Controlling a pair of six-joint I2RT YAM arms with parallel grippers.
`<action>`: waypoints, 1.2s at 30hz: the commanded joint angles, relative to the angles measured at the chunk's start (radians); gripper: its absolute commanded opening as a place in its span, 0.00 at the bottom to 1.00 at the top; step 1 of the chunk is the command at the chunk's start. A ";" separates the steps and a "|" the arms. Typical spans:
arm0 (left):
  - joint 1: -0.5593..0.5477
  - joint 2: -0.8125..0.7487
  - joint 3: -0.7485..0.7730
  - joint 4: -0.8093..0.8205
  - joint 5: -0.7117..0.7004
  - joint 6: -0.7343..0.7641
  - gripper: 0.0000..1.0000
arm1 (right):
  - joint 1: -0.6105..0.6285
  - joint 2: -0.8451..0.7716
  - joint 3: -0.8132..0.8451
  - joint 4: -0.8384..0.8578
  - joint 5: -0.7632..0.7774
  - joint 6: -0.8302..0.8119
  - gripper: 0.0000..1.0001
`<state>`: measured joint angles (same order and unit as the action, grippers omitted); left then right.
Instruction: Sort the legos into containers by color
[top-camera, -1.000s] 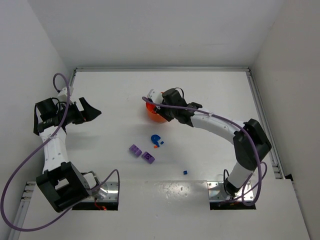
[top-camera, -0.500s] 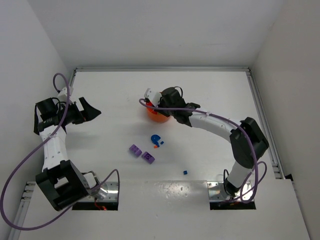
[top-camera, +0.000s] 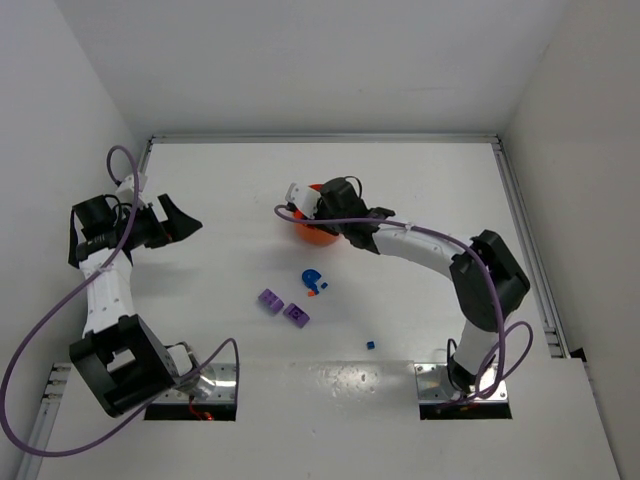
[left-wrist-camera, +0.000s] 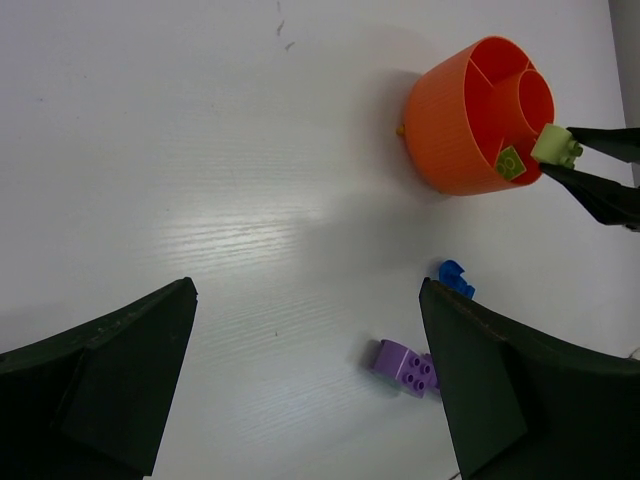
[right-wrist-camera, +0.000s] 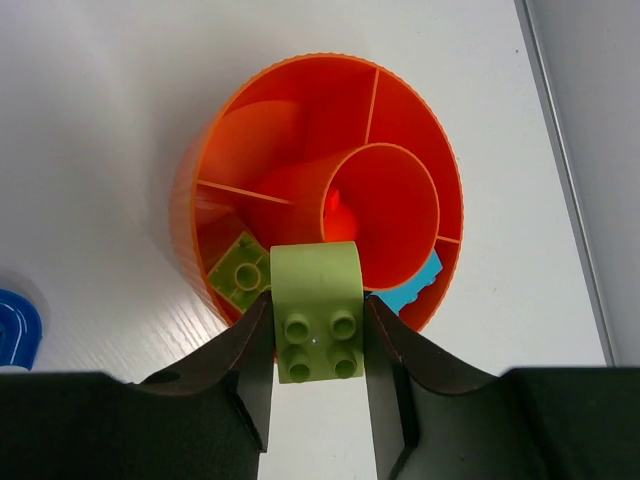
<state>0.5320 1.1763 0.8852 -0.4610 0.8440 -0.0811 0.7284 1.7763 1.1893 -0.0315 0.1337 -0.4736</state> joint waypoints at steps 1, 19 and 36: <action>0.008 0.002 -0.002 0.030 0.010 -0.005 1.00 | 0.003 0.002 0.004 0.028 0.024 -0.013 0.37; -0.063 -0.067 0.021 -0.065 -0.014 0.180 1.00 | -0.046 -0.190 0.038 -0.108 0.049 0.157 0.54; -0.477 -0.059 0.089 -0.144 -0.351 0.253 0.85 | -0.362 -0.425 -0.263 -0.327 -0.313 0.441 0.53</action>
<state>0.0788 1.1309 0.9585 -0.6453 0.5728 0.2134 0.3847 1.4067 0.9306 -0.3489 -0.0513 -0.1303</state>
